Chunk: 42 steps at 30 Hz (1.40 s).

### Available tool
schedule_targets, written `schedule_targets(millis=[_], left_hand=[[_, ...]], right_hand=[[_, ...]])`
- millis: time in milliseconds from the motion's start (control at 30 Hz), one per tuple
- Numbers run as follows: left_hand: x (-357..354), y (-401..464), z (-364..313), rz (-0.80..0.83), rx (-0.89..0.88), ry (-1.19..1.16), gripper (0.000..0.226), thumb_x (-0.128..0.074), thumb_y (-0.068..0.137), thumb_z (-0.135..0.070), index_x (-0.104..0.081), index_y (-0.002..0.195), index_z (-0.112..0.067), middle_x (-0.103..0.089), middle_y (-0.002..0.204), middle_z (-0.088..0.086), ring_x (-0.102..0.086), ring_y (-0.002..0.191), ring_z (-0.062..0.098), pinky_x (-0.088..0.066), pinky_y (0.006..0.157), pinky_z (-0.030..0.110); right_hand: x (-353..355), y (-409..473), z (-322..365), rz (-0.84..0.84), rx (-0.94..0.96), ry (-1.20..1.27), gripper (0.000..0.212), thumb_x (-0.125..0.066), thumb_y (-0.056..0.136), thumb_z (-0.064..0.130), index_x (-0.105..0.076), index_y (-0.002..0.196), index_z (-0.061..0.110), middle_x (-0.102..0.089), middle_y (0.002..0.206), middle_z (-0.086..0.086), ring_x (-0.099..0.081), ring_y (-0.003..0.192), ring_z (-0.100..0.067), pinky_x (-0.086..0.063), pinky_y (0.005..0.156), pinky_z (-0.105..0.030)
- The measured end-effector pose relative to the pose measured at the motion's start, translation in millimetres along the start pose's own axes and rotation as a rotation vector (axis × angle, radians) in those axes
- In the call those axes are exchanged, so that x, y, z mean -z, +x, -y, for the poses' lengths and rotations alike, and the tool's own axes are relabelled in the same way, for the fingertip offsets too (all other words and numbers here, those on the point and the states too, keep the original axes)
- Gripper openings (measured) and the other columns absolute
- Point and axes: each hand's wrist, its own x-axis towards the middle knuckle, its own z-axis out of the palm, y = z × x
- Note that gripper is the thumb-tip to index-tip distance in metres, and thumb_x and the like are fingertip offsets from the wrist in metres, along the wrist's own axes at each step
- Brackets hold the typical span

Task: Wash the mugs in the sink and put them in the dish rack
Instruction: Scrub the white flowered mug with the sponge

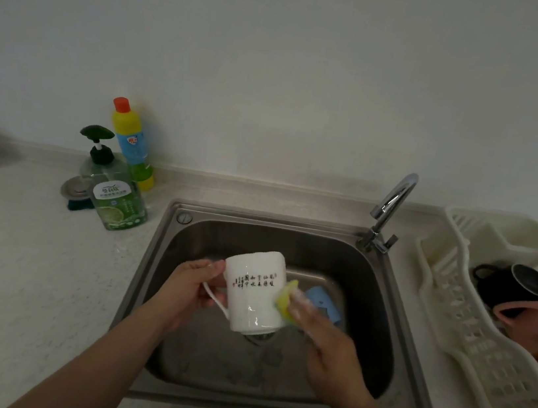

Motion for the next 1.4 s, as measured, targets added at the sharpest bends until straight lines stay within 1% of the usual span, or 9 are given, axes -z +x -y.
schedule_targets(millis=[267, 400, 533, 700, 800, 933, 1067, 1200, 1400], left_hand=[[-11.2, -5.1, -7.6, 0.001, -0.046, 0.148, 0.025, -0.059, 0.096, -0.019, -0.064, 0.079, -0.001, -0.074, 0.081, 0.017, -0.068, 0.059, 0.026, -0.053, 0.053, 0.028], [-18.8, -0.2, -5.7, -0.032, -0.070, 0.352, 0.028, -0.063, 0.094, -0.021, -0.063, 0.086, 0.006, -0.072, 0.083, 0.021, -0.070, 0.063, 0.030, -0.053, 0.053, 0.030], [-17.2, 3.3, -9.2, -0.047, -0.076, 0.384, 0.026, -0.064, 0.094, -0.020, -0.061, 0.080, 0.001, -0.067, 0.075, 0.024, -0.067, 0.055, 0.024, -0.049, 0.046, 0.026], [-16.4, 2.5, -9.9, -0.039, -0.100, 0.450, 0.026, -0.063, 0.094, -0.020, -0.059, 0.077, -0.001, -0.063, 0.072, 0.020, -0.068, 0.058, 0.027, -0.049, 0.047, 0.026], [-11.2, 1.6, -10.1, -0.033, -0.089, 0.416, 0.027, -0.063, 0.094, -0.020, -0.062, 0.084, 0.006, -0.066, 0.082, 0.031, -0.068, 0.056, 0.025, -0.049, 0.047, 0.025], [-8.7, 2.1, -8.7, -0.007, -0.069, 0.377, 0.025, -0.062, 0.094, -0.020, -0.063, 0.083, 0.001, -0.071, 0.089, 0.027, -0.070, 0.064, 0.029, -0.051, 0.052, 0.028], [0.3, 0.1, -5.9, -0.018, -0.043, 0.279, 0.028, -0.062, 0.094, -0.021, -0.064, 0.090, 0.007, -0.072, 0.087, 0.023, -0.068, 0.061, 0.027, -0.051, 0.060, 0.033], [2.2, -4.0, -5.3, -0.016, -0.074, 0.225, 0.025, -0.058, 0.097, -0.020, -0.063, 0.084, 0.001, -0.072, 0.077, 0.013, -0.066, 0.059, 0.023, -0.051, 0.055, 0.029], [10.0, -3.0, -8.8, -0.013, -0.100, 0.239, 0.028, -0.058, 0.096, -0.019, -0.060, 0.070, -0.009, -0.068, 0.073, 0.012, -0.062, 0.057, 0.019, -0.048, 0.052, 0.026]], right_hand=[[2.2, 10.3, 12.9, 0.150, 0.334, -0.211, 0.047, -0.058, 0.085, 0.008, -0.056, 0.131, 0.016, -0.047, 0.144, 0.003, -0.034, 0.142, -0.017, -0.036, 0.112, -0.037], [-0.5, 42.5, 15.7, 0.158, 0.120, -0.406, 0.076, -0.089, 0.059, 0.016, -0.059, 0.129, 0.020, -0.054, 0.139, -0.003, -0.048, 0.131, -0.023, -0.048, 0.099, -0.047], [-5.0, 28.6, 12.8, 0.304, 0.564, -0.462, 0.035, -0.065, 0.080, 0.024, -0.069, 0.115, 0.019, -0.065, 0.126, 0.001, -0.053, 0.126, -0.017, -0.040, 0.109, -0.037], [-1.8, 51.0, 10.2, 0.211, 0.323, -0.505, 0.075, -0.091, 0.052, 0.017, -0.063, 0.122, 0.013, -0.064, 0.126, -0.008, -0.058, 0.121, -0.026, -0.049, 0.098, -0.043], [-7.2, 30.6, 8.0, 0.333, 0.576, -0.419, 0.048, -0.073, 0.074, 0.017, -0.065, 0.121, 0.015, -0.062, 0.130, -0.003, -0.049, 0.130, -0.020, -0.030, 0.115, -0.036], [-0.2, 51.2, 8.4, 0.142, 0.236, -0.437, 0.069, -0.087, 0.059, 0.011, -0.063, 0.124, 0.013, -0.060, 0.132, -0.008, -0.051, 0.128, -0.027, -0.044, 0.104, -0.045], [-11.9, 27.6, 18.1, 0.266, 0.440, -0.289, 0.042, -0.059, 0.082, 0.018, -0.060, 0.124, 0.016, -0.059, 0.133, -0.002, -0.040, 0.134, -0.017, -0.019, 0.119, -0.029], [-7.7, 38.8, 10.5, 0.021, 0.081, -0.192, 0.059, -0.063, 0.084, 0.005, -0.046, 0.138, 0.022, -0.048, 0.145, -0.005, -0.037, 0.140, -0.021, -0.038, 0.110, -0.044], [-7.7, 19.6, 10.7, 0.188, 0.217, -0.128, 0.048, -0.045, 0.089, 0.011, -0.054, 0.134, 0.021, -0.044, 0.145, 0.004, -0.031, 0.142, -0.008, -0.035, 0.113, -0.031]])
